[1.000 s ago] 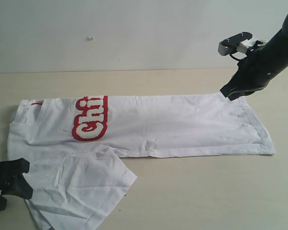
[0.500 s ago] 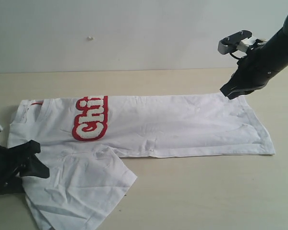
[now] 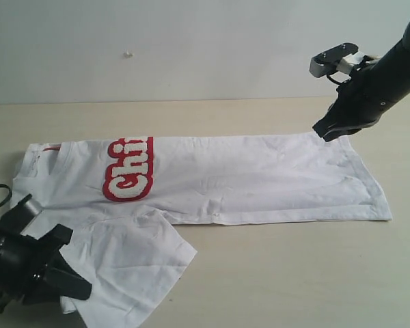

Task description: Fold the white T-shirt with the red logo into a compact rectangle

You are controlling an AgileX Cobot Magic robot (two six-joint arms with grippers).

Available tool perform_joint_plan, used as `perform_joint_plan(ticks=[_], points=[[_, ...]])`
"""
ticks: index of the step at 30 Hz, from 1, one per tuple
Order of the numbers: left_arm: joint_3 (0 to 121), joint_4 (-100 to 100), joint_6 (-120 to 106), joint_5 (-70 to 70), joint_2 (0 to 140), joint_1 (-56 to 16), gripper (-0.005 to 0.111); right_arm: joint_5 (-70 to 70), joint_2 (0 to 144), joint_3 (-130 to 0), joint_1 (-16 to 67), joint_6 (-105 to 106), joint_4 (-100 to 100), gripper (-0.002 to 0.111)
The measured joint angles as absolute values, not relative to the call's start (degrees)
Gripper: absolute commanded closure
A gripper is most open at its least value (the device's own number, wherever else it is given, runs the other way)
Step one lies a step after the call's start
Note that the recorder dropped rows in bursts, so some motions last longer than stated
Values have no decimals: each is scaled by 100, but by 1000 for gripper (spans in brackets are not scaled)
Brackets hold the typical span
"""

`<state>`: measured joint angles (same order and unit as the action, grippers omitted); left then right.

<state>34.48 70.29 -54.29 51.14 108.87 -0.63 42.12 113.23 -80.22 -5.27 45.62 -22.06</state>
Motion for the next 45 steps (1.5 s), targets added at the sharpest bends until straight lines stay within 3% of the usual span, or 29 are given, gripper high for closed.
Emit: perform_joint_plan(ticks=[11,21,23,29,31,45], points=[[4775,8769,-5804,6371,10898,-63,106,4212,11323,-8022,-527,4562,-2206,108],[6027,9331,-5438,4592,11129,-63,104,4223,11323,-8022,-527,4562,-2206,108],[6116,9351,-5421,4335,11271,-63,95,4223,11323,-8022,-527,4562,-2206,108],[6155,9528,-5398,4108,11702,-63,38,4223,11323,-8022,-527,4562,-2206,108],[6155,9697,-5442,4108,11789,-63,29,4234,11323,-8022,-527,4562,-2206,108],[6679,9948,-6306,4155,11828,-51,59,4338,11323,-8022,-527,4562,-2206,108]])
